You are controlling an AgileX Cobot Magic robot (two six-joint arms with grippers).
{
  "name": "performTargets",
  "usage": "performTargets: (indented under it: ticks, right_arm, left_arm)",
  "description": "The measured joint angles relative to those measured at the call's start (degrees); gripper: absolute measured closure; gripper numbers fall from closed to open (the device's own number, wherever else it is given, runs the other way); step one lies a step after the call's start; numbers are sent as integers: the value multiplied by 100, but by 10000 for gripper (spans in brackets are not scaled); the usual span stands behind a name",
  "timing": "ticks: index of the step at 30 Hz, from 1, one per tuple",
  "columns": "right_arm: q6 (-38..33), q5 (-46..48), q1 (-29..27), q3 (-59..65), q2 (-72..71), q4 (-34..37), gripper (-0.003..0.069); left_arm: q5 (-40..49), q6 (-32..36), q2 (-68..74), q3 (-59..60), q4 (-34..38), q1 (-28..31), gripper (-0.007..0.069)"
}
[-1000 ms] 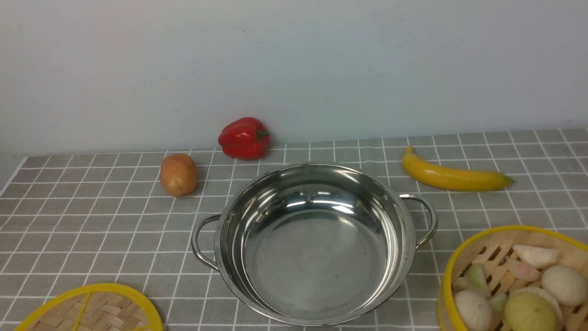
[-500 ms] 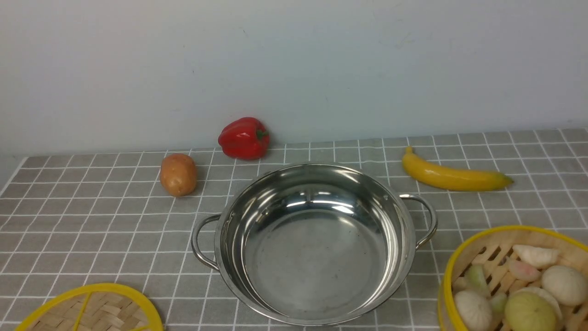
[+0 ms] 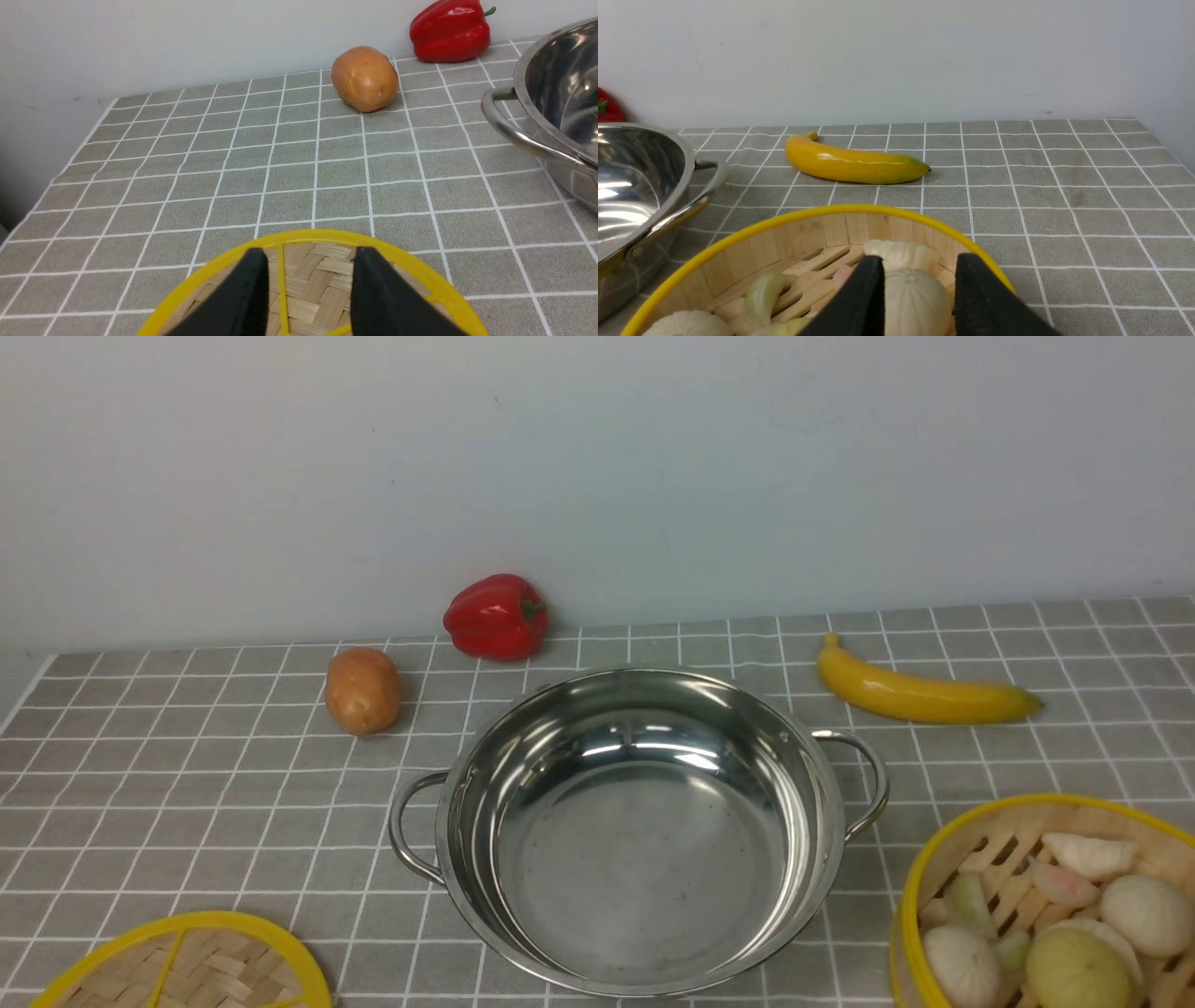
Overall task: Place the steamer in the pot on the grey tablecloth, and put the lid on the steamer.
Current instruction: 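Reach for and grasp the rim of the bamboo steamer holding the buns with the right gripper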
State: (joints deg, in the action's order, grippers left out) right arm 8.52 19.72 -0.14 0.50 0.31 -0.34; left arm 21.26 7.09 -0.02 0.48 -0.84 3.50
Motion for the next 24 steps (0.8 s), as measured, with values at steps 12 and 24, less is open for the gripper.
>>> performTargets:
  ticks: [12, 24]
  right_arm:
    - [69, -75, 0, 0, 0, 34, 419]
    - [615, 335, 0, -1832, -21, 518, 419]
  left_arm:
    - [0, 0, 0, 0, 0, 0, 382]
    - [0, 0, 0, 0, 0, 0, 382]
